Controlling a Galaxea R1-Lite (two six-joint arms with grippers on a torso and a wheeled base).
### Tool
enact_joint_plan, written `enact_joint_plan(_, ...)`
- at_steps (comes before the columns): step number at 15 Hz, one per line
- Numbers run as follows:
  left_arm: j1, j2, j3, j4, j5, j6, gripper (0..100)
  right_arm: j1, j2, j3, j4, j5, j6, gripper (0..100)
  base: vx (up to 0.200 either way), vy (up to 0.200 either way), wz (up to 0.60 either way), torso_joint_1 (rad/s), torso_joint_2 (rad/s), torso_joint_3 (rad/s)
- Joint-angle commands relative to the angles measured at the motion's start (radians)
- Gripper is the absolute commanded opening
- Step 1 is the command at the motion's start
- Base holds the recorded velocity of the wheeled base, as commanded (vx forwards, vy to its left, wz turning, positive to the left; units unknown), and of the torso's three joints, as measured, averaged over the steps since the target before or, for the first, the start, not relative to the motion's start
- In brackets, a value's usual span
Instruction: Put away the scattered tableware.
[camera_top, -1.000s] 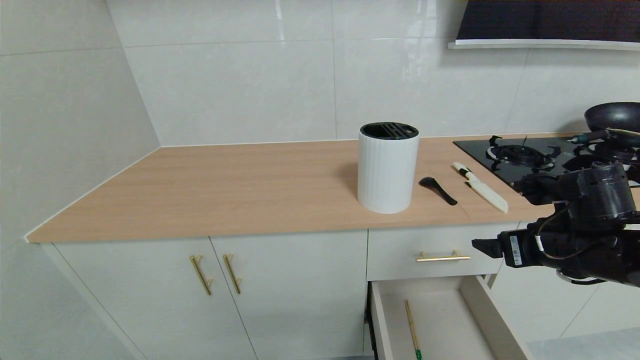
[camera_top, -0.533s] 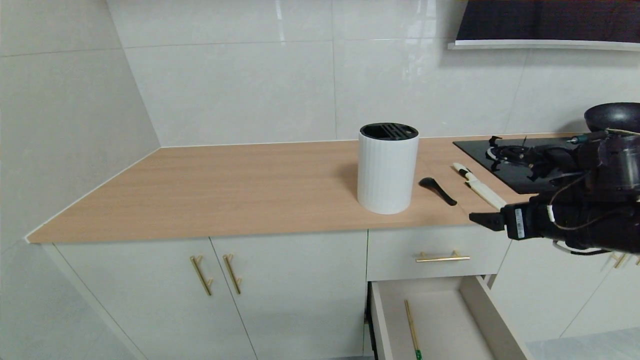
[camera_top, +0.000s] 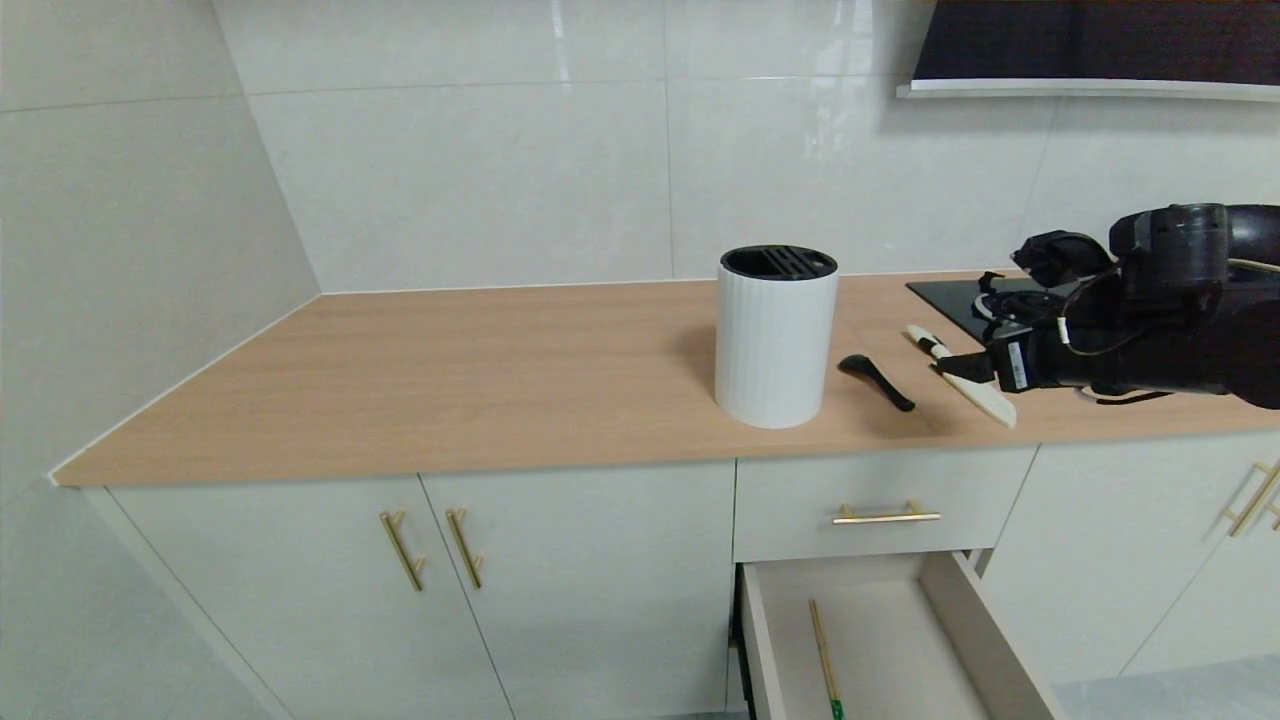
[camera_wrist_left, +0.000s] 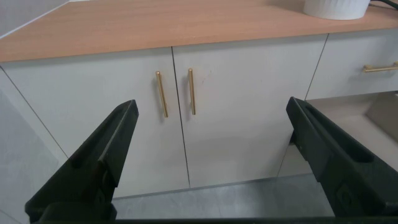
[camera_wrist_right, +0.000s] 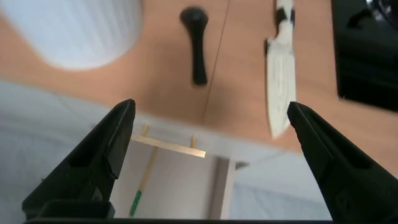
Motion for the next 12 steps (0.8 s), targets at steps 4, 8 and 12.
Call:
enact_joint_plan(4, 0.0, 0.001, 0.0, 0.0, 0.0, 0.0, 100, -0.007, 0.22, -0.197, 0.003, 0.076, -0.01, 100, 0.0, 0.0, 0.0, 0.0, 0.0, 0.0)
enact_joint_plan(8, 0.0, 0.001, 0.0, 0.0, 0.0, 0.0, 100, -0.014, 0.294, -0.296, 0.026, 0.141, -0.002, 100, 0.0, 0.0, 0.0, 0.0, 0.0, 0.0)
enact_joint_plan(12, 0.0, 0.001, 0.0, 0.0, 0.0, 0.0, 100, -0.007, 0.336, -0.348, 0.035, 0.175, 0.033, 100, 0.0, 0.0, 0.0, 0.0, 0.0, 0.0)
